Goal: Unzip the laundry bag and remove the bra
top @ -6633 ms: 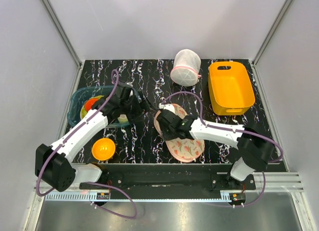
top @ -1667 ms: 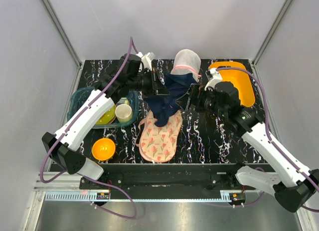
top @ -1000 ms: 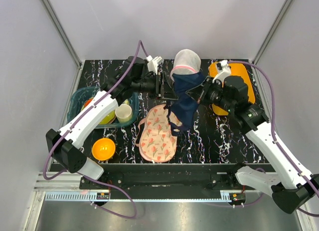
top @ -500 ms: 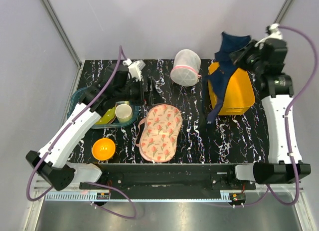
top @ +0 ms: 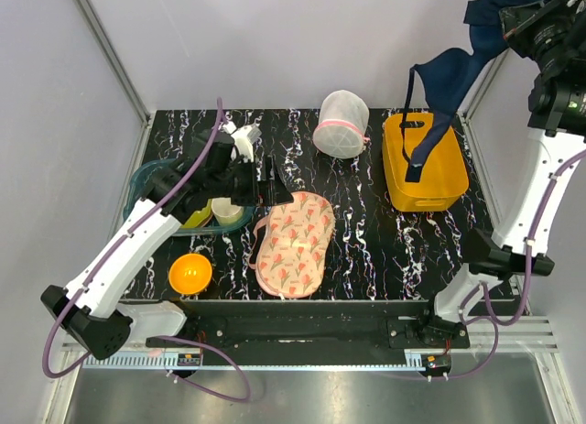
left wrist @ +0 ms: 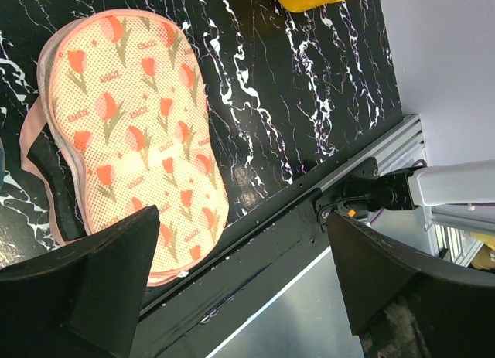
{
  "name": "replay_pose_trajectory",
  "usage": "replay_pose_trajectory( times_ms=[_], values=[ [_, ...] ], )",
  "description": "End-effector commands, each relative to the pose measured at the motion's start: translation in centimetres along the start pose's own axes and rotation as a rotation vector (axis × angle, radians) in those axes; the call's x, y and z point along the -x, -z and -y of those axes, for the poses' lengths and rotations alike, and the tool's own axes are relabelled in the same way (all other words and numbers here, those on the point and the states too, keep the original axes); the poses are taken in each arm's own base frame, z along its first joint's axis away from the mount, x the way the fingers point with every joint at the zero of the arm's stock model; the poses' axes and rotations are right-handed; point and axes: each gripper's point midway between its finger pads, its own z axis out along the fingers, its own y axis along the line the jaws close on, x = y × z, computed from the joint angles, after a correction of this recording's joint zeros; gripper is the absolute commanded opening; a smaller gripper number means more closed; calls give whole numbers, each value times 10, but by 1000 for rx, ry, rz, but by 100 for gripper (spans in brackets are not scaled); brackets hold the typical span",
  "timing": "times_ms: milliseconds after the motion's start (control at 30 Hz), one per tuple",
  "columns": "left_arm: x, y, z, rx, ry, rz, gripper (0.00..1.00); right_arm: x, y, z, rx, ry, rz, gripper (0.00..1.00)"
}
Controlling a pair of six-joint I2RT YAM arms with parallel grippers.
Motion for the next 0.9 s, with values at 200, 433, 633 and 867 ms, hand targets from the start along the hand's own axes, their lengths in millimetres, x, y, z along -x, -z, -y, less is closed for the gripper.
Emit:
replay_pose_trajectory(
  times_ms=[200,433,633,867],
  values=[
    [-5,-4,-9,18,-6,-3,92,-90,-45,85,-101,-59,-200,0],
    [-18,-19,-17,13,15,-46,92,-181,-33,156,-249,-73,-352,84],
    [-22,-25,-17,0,30,-57,92,-172,-18,166,-351,-45,-335,93],
    [-2,-21,-19,39,56,39,91,-161,14,133,-291,-62,-357,99]
  ],
)
